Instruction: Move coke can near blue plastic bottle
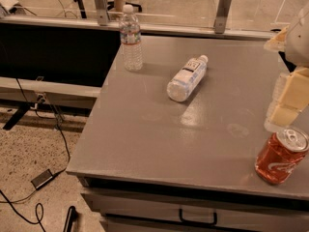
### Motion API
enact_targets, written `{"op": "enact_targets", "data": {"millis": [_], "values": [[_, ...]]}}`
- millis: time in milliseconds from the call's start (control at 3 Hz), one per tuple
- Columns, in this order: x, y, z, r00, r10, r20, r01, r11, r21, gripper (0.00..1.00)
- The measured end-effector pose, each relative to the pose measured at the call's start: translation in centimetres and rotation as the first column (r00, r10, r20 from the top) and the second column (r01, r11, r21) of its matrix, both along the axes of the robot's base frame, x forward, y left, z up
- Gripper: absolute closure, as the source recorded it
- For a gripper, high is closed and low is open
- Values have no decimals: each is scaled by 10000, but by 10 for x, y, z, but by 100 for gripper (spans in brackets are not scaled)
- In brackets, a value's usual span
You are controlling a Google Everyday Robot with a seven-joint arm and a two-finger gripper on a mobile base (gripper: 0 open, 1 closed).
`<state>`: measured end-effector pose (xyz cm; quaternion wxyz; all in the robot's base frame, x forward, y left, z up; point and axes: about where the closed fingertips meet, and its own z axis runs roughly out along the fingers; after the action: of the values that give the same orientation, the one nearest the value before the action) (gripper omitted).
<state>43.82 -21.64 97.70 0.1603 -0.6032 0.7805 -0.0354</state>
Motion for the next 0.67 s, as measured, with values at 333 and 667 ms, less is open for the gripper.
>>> {"op": "enact_targets", "data": {"millis": [333, 667], "values": [[0, 0, 0, 10000, 0, 0, 0, 10000, 0, 0], [-2, -5, -1, 10000, 22, -6, -22, 9997, 239, 0]]}}
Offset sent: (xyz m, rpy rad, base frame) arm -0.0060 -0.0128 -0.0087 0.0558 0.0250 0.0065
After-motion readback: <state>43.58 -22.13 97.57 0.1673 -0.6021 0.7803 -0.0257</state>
